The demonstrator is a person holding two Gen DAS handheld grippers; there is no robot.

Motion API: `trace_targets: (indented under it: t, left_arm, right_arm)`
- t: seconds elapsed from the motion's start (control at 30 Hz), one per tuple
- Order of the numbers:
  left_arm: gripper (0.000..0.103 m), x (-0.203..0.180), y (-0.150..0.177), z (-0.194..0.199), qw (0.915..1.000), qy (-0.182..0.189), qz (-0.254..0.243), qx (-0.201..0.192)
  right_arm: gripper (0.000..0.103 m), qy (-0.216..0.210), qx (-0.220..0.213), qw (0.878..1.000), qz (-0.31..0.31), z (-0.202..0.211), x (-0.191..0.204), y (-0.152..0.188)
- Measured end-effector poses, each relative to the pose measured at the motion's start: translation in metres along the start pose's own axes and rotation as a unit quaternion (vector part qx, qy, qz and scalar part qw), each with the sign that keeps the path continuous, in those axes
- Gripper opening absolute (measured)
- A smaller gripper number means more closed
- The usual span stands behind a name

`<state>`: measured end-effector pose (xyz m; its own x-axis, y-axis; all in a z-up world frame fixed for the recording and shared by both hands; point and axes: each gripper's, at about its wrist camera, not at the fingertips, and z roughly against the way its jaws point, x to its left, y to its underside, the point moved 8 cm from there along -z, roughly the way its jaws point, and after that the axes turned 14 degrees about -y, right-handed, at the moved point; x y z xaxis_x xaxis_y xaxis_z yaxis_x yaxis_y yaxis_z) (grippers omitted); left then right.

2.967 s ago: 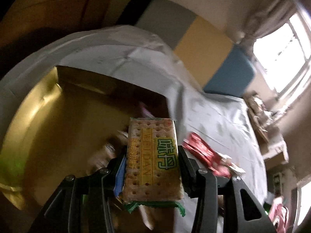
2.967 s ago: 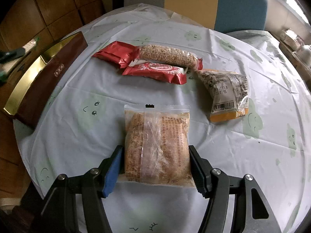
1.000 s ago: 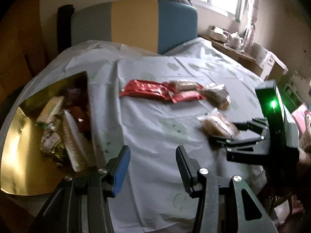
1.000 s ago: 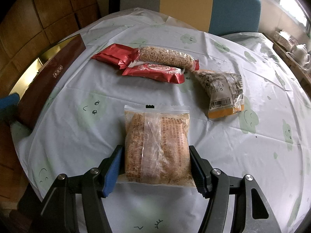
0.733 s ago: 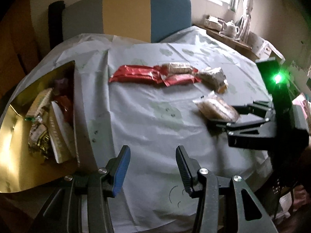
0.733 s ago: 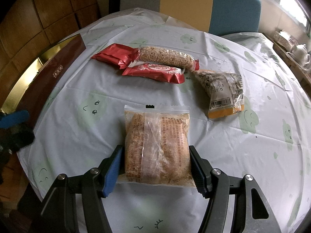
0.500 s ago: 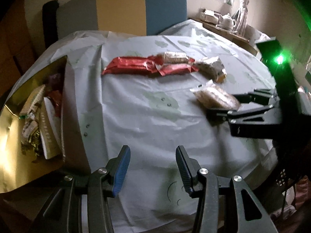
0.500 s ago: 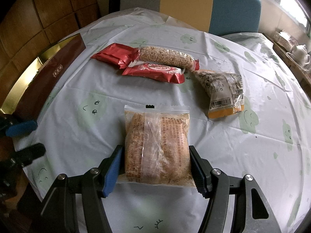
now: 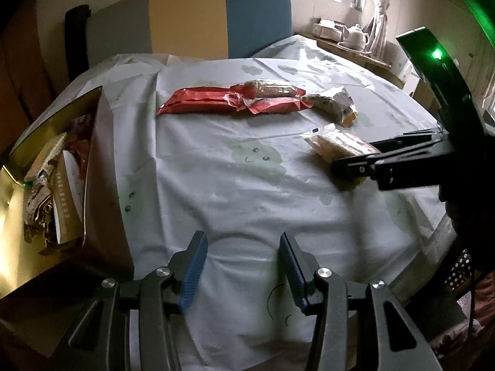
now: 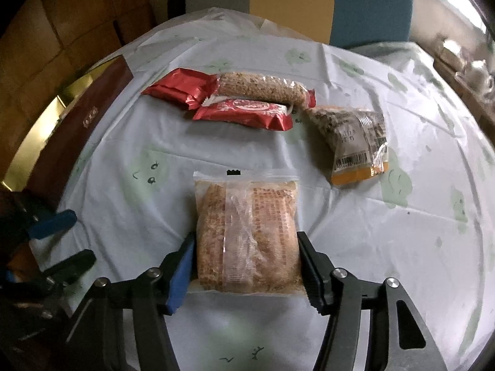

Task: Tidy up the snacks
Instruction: 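Lift the clear biscuit bag off the table with the right gripper, then carry the clear biscuit bag into the gold box and open the right gripper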

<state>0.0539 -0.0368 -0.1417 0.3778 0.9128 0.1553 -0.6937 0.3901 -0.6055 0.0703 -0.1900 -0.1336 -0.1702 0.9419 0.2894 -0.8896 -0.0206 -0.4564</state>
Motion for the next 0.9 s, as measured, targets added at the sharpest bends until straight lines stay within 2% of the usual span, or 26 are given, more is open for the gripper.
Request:
trace_targets:
  t: [0.3, 0.4, 0.57, 0.73, 0.9]
  left_arm:
    - [0.049, 0.001, 0.001, 0.0, 0.9999, 0.006, 0.003, -0.011]
    - [0.049, 0.001, 0.002, 0.0, 0.9998, 0.008, 0.003, -0.018]
    - [0.049, 0.001, 0.002, 0.002, 0.9995, 0.013, 0.003, -0.028]
    - [0.049, 0.004, 0.004, 0.006, 0.9991, 0.019, 0.007, -0.037]
    - [0.049, 0.004, 0.01, 0.014, 0.998, 0.035, -0.003, -0.052]
  right_arm:
    - [0.061, -0.065, -0.004, 0.996, -0.061, 0.01, -0.005, -0.005]
    - [0.061, -0.076, -0.007, 0.995, -0.063, 0.015, 0.0, -0.01]
    - [0.061, -0.101, -0.015, 0.994, -0.04, 0.032, 0.021, -0.029]
    - [0.061, -0.121, -0.011, 0.993, 0.011, 0.043, 0.06, -0.045]
    - [0.061, -0.154, 0.004, 0.986, 0.069, 0.046, 0.104, -0.069]
